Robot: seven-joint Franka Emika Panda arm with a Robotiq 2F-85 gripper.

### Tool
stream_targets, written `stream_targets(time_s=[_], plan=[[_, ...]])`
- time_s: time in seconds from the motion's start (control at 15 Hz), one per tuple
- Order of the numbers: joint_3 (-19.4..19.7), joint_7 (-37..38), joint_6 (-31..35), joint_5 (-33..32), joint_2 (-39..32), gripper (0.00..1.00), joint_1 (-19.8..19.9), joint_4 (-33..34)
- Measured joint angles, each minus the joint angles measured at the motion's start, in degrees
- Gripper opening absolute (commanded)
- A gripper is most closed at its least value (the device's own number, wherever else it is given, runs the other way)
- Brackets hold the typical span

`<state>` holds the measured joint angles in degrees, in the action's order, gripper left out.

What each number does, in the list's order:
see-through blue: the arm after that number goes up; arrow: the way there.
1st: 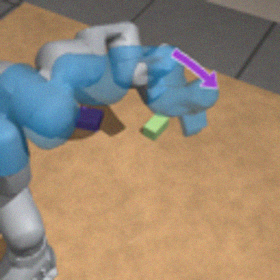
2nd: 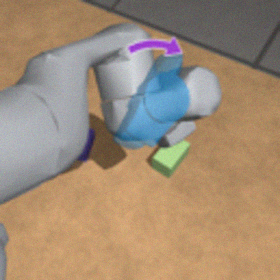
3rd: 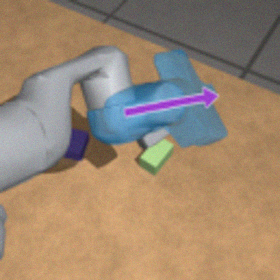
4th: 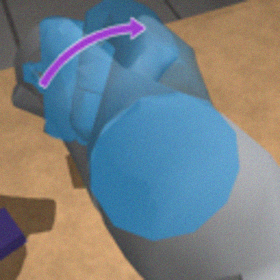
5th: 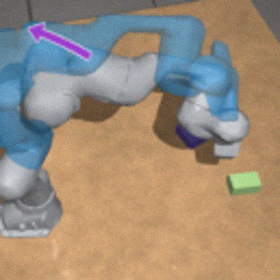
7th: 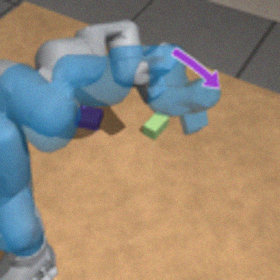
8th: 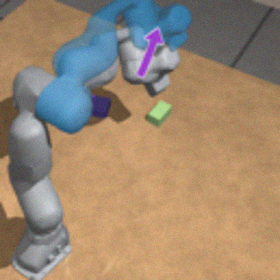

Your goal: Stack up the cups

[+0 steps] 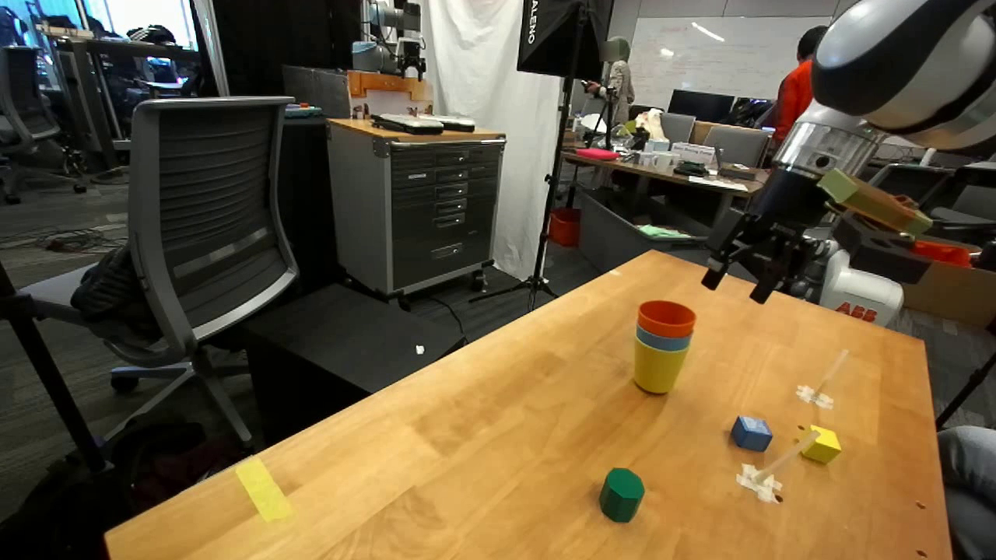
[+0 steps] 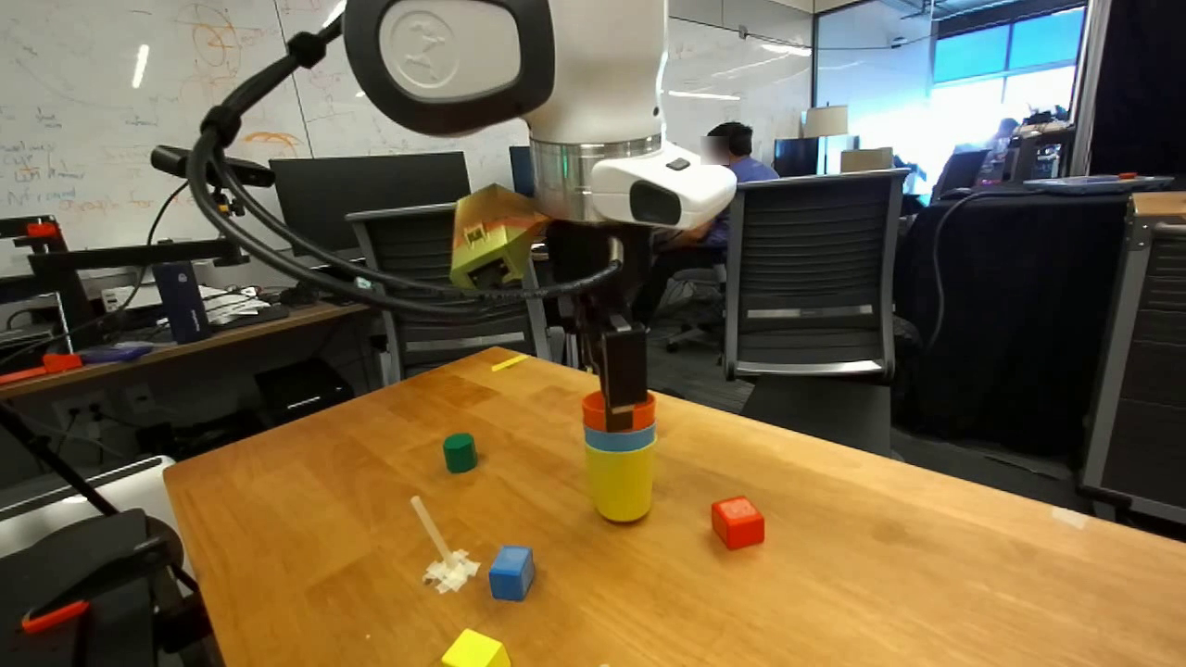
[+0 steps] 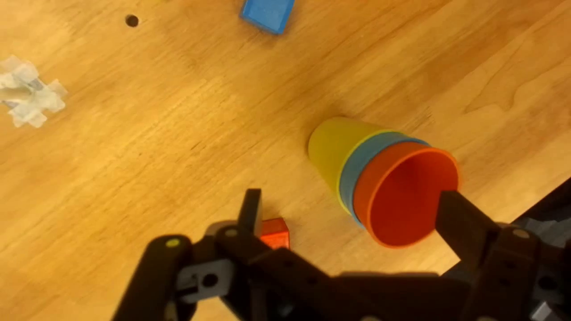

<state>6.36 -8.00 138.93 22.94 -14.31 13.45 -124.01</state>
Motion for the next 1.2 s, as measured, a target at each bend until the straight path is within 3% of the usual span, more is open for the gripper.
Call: stream_targets(time_s=[0.6, 1.2], plan=[[0.34, -10.69, -3.18, -0.05, 10.78, 1.00, 0.28, -6.84], [0.32, -18.03, -10.00, -6.00, 13.64, 1.00, -1.65, -10.91]])
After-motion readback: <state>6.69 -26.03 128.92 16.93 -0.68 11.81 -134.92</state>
